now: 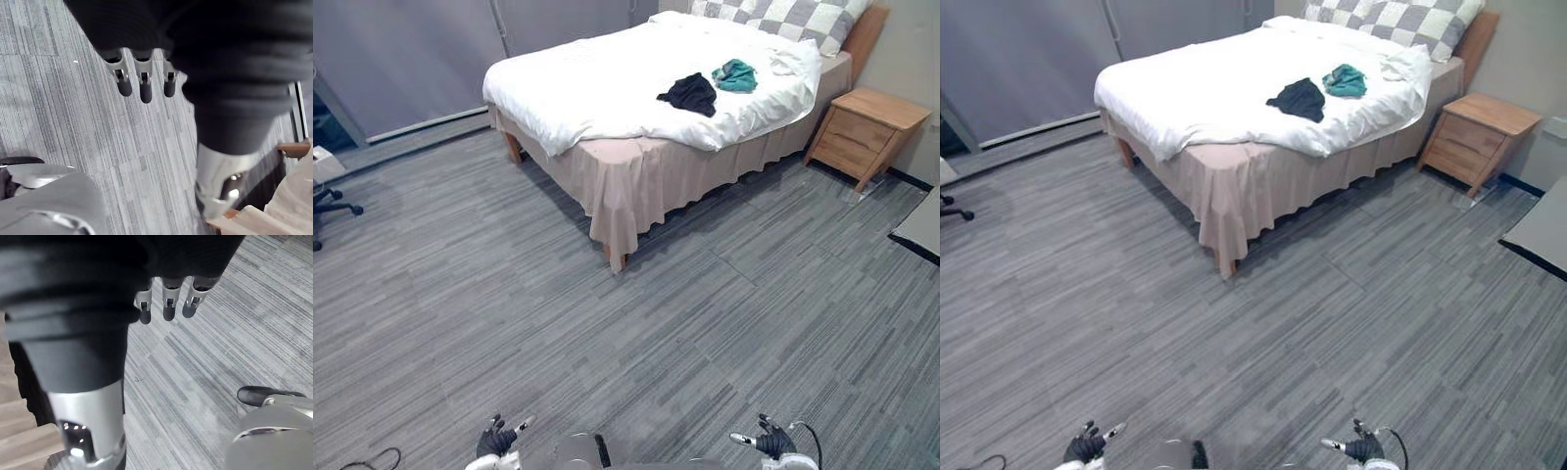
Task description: Tidy the bed and pick cloth on bed and put in laundry
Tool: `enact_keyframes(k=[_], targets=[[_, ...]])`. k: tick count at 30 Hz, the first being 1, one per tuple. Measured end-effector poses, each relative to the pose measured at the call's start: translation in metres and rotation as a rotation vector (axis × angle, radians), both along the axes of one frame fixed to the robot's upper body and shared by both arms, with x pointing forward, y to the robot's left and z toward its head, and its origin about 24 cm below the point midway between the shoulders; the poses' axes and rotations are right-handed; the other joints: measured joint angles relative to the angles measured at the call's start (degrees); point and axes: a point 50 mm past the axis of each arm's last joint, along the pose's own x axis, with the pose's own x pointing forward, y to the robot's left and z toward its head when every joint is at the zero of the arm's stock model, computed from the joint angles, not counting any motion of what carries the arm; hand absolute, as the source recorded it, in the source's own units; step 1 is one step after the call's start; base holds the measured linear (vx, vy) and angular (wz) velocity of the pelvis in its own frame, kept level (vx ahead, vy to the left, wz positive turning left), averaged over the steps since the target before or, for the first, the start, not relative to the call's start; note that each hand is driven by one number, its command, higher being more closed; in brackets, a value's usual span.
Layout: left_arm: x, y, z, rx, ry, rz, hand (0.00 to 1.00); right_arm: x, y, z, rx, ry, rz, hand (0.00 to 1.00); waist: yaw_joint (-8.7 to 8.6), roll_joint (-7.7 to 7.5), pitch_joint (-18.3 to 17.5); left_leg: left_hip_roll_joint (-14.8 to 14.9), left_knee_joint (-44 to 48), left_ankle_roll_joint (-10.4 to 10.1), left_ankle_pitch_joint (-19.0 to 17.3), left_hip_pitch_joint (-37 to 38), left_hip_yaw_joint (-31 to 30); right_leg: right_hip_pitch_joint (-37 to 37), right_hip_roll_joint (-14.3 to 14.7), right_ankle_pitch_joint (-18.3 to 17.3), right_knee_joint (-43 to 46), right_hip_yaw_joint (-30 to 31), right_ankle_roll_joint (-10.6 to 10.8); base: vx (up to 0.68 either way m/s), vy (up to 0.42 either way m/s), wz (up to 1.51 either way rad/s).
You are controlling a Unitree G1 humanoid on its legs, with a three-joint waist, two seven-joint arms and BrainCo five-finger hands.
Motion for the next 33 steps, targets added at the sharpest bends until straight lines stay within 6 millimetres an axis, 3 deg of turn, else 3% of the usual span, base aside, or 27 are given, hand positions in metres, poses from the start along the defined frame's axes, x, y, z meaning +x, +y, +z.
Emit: enact_keyframes(k=[2,4,5,6,7,9,12,13,14,16,17,19,20,21,22,23,24,25,26,27,28,29,30,32,33], targets=[[-0.003,0.001,0.0,0.003,0.008,-0.004,0.0,-0.006,-0.006,0.0,-0.009,0.016,0.003,0.0,0.16,0.69,-0.1,0.6,-4.1,0.0,2.0,-1.3,-1.8,1.1,-0.1,-2.8,0.6,1.5,1.7,0.41,0.35,-0.34],[-0.002,0.004,0.001,0.012,0.011,-0.018,0.0,-0.012,-0.009,-0.001,-0.014,0.033,0.005,0.0,0.34,-0.78,-1.0,-0.4,1.2,3.6,2.7,-2.8,-1.1,1.7,-2.2,-6.7,2.5,2.2,2.6,0.48,0.334,-0.29],[-0.001,0.011,0.002,0.029,0.022,-0.042,0.0,-0.023,-0.007,-0.005,-0.003,0.059,-0.013,0.0,0.42,-3.2,-3.2,-3.4,2.3,5.6,-0.5,-2.8,0.3,-2.4,-5.2,-8.1,15.5,2.5,6.9,0.56,0.23,-0.01],[0.015,0.01,0.004,0.029,-0.005,-0.064,0.0,-0.022,-0.007,-0.005,0.002,0.057,-0.016,0.0,-0.47,-4.57,-3.1,-5.2,1.1,6.2,-1.8,-0.9,0.0,-9.4,-7.2,-3.0,30.7,1.9,11.6,0.66,0.27,0.07],[0.025,0.009,0.006,0.035,-0.017,-0.096,0.0,-0.021,-0.004,-0.006,0.01,0.053,-0.015,0.0,-0.68,-4.75,-2.2,-6.5,-1.0,6.1,-1.7,2.1,0.0,-12.8,-8.9,-0.8,39.2,1.5,11.9,0.42,0.201,0.23],[0.034,0.007,0.007,0.04,-0.013,-0.153,0.0,-0.02,-0.001,-0.007,0.017,0.049,-0.009,0.0,-0.91,-4.82,-1.1,-8.2,-6.4,6.1,-1.8,10.8,-0.2,-15.5,-11.6,-1.3,45.0,-2.0,10.5,0.48,0.211,0.06],[0.043,0.014,0.011,0.066,-0.038,-0.178,0.0,-0.012,0.006,-0.006,0.024,0.02,0.018,0.0,-1.61,-3.85,-0.6,-8.0,-11.8,5.8,-2.0,18.0,-1.2,-18.9,-9.8,-2.6,34.7,-6.5,10.1,0.42,0.101,0.13],[0.058,0.016,0.018,0.086,-0.087,-0.194,0.0,-0.007,0.009,-0.004,0.032,-0.006,0.012,0.0,-1.79,-3.71,-0.5,-7.4,-14.1,4.3,-3.0,19.5,-2.8,-22.2,-7.6,-0.8,22.0,-8.1,9.5,0.37,-0.007,0.45],[0.063,0.016,0.02,0.089,-0.102,-0.197,0.0,-0.007,0.01,-0.004,0.035,-0.008,0.009,0.0,-1.78,-3.59,-0.4,-7.0,-14.5,4.0,-3.2,19.7,-3.3,-23.1,-7.1,1.3,16.6,-8.8,9.1,0.45,-0.038,0.62],[0.073,0.018,0.025,0.085,-0.148,-0.199,0.0,-0.007,0.016,-0.005,0.058,-0.015,-0.018,0.0,-1.61,-3.59,0.2,-5.8,-13.7,2.5,-4.8,20.8,-4.2,-23.9,-6.6,11.7,-4.3,-10.6,8.2,0.4,-0.071,0.5],[0.071,0.02,0.026,0.082,-0.15,-0.185,0.0,-0.006,0.019,-0.004,0.063,-0.022,-0.019,0.0,-1.57,-3.63,0.2,-5.5,-13.1,2.0,-5.8,21.4,-4.2,-24.2,-6.6,13.0,-5.5,-10.2,7.9,0.44,-0.13,0.28],[0.057,0.024,0.024,0.075,-0.153,-0.098,0.0,-0.003,0.033,-0.004,0.101,-0.041,-0.019,0.0,-1.28,-3.7,0.2,-2.4,-8.6,-1.5,-10.8,24.9,-3.8,-22.9,-5.5,15.6,-5.1,-8.9,4.9,0.52,-0.214,0.16],[0.054,0.026,0.025,0.078,-0.152,-0.083,0.0,-0.002,0.034,-0.003,0.101,-0.049,-0.015,0.0,-1.29,-3.58,0.1,-1.4,-7.4,-2.8,-11.9,25.6,-3.7,-22.3,-5.1,15.7,-4.2,-9.0,4.6,0.57,-0.29,0.25],[0.044,0.028,0.024,0.088,-0.142,-0.076,0.0,0.001,0.037,-0.001,0.105,-0.057,0.003,0.0,-1.17,-4.13,-0.3,0.7,-2.1,-6.1,-14.1,26.0,-3.6,-21.2,-4.5,15.3,-0.9,-9.8,4.0,0.48,-0.261,0.26],[0.043,0.03,0.025,0.093,-0.141,-0.076,0.0,0.002,0.039,-0.001,0.107,-0.064,0.008,0.0,-1.05,-5.4,-0.7,1.1,3.0,-6.4,-14.3,24.4,-3.5,-21.1,-4.7,15.1,0.7,-10.0,3.7,0.69,-0.475,0.22],[0.039,0.024,0.021,0.071,-0.128,-0.049,0.0,0.004,0.034,0.001,0.095,-0.064,0.012,0.0,-1.06,-4.51,-0.6,4.6,17.4,-5.8,-13.9,19.1,-4.2,-20.8,-3.4,16.8,3.7,-9.8,2.5,0.63,-0.462,-0.13],[0.035,0.004,0.013,0.013,-0.119,-0.031,0.0,0.009,0.025,0.004,0.071,-0.068,0.02,0.0,-0.02,-1.41,-0.9,9.2,30.6,1.0,-8.1,13.4,-7.0,-19.2,0.6,13.9,4.3,-9.9,1.3,0.61,-0.436,-0.37],[0.031,-0.003,0.01,-0.007,-0.109,-0.026,0.0,0.012,0.023,0.005,0.069,-0.072,0.023,0.0,0.5,-0.21,-0.7,10.4,34.8,3.2,-3.1,11.2,-8.4,-18.0,2.0,12.8,4.0,-9.2,0.7,0.5,-0.243,-0.83],[0.023,-0.017,0.004,-0.039,-0.079,-0.04,0.0,0.015,0.026,0.006,0.078,-0.079,0.032,0.0,1.28,-0.09,-0.3,10.3,40.4,2.1,7.7,8.1,-11.4,-15.5,3.7,12.2,2.3,-6.9,-1.0,0.54,-0.229,-1.05],[0.022,-0.027,0.001,-0.064,-0.071,-0.055,0.0,0.021,0.03,0.006,0.088,-0.091,0.037,0.0,1.68,0.04,-0.3,8.5,42.9,-0.8,3.4,4.8,-12.7,-12.8,4.6,11.3,0.1,-4.7,-2.3,0.54,-0.234,-0.94],[0.023,-0.029,0.001,-0.066,-0.074,-0.06,0.0,0.021,0.031,0.006,0.09,-0.091,0.037,0.0,1.68,-0.03,-0.2,8.0,42.9,-1.2,2.1,4.0,-12.7,-12.1,4.8,11.3,-0.4,-4.3,-2.3,0.53,-0.244,-0.75],[0.027,-0.031,0.003,-0.058,-0.109,-0.074,0.0,0.02,0.034,0.005,0.103,-0.084,0.036,0.0,1.79,-0.44,0.2,5.7,40.5,-2.5,-2.8,1.6,-11.3,-8.7,5.0,11.6,-2.9,-3.3,-1.8,0.53,-0.218,-0.54],[0.033,-0.031,0.007,-0.046,-0.146,-0.082,0.0,0.02,0.036,0.004,0.106,-0.082,0.041,0.0,2.16,-0.91,0.5,4.7,34.5,-2.7,-5.1,1.2,-7.8,-5.8,5.1,11.4,-5.1,-2.5,-1.4,0.53,-0.202,-0.58],[0.05,-0.031,0.015,-0.03,-0.219,-0.104,0.0,0.025,0.037,0.007,0.106,-0.103,0.042,0.0,2.25,-1.41,0.9,3.4,19.5,-1.8,-5.6,1.8,0.6,-2.2,5.2,10.7,-7.8,-2.8,-0.4,0.5,-0.155,-0.33],[0.064,-0.034,0.022,-0.025,-0.275,-0.129,0.0,0.024,0.031,0.008,0.096,-0.111,0.02,0.0,2.25,-1.38,0.9,2.3,7.1,0.9,-3.0,2.8,7.3,-0.2,5.5,9.6,-9.1,-3.2,-0.2,0.46,-0.125,-0.15]])
